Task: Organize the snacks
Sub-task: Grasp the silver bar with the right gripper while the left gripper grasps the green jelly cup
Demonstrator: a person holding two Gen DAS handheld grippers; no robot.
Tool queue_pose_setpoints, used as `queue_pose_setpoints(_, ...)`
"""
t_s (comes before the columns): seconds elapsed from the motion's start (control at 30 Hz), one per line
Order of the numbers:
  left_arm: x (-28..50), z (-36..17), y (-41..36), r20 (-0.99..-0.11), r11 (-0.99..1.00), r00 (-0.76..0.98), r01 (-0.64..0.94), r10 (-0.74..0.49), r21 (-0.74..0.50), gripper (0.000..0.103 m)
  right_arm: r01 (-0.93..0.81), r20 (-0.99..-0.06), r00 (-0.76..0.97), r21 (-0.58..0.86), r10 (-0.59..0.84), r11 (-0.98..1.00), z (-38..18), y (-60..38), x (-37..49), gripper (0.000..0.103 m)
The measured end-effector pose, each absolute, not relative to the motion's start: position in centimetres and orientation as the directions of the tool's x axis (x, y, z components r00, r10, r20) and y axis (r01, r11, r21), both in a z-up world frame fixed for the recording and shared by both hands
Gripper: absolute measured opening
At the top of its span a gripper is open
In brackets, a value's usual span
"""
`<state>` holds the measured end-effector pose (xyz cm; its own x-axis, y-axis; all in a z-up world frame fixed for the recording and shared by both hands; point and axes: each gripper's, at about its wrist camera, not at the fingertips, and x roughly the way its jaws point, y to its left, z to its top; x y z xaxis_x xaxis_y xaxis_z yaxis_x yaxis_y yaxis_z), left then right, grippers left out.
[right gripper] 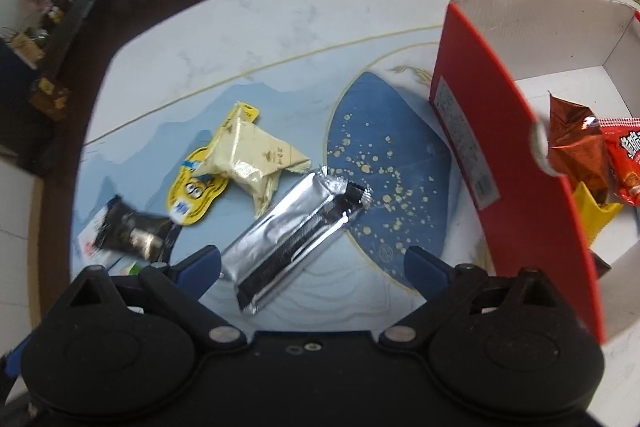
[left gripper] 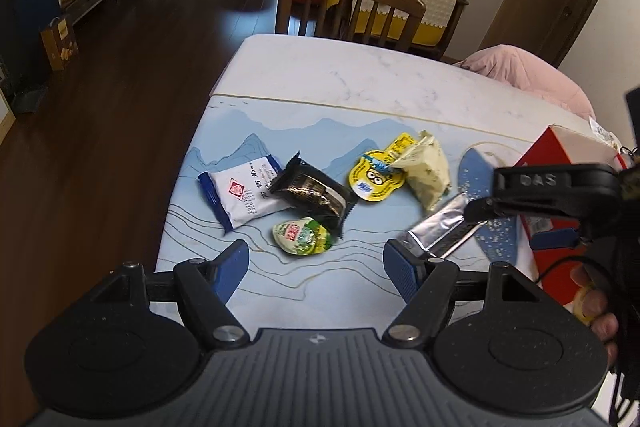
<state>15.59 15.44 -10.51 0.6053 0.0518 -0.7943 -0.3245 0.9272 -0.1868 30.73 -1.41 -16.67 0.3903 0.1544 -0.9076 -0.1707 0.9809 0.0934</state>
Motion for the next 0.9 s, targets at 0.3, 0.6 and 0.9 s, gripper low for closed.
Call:
queue_pose_setpoints(0.3,17.3,-12.6,16.4,-0.819,0.94,0.573,-0.301,0.042,-0.163,0.074,-0.122,-0.931,0.351,0.062,0.101,0.991,-19.3,1.5,33.1,0.097)
queue_pose_setpoints(0.6,19.8,-14.8,17.0,-0.851,0.95,0.526,-0.263,-0.005,-0.168,0.074,-0.134,-0.946,0.322,0.002,0.045,0.991,-20.5,2.9,33.7,0.085)
queue_pose_setpoints(0.9,22.4,-17.0,18.1,-0.893,0.944,0.45,-0.28,-0.031,-0.174,0.073,-0.198,-0.951,0.302,0.0,0.061,0.98,-20.9,3.2,33.7,0.074)
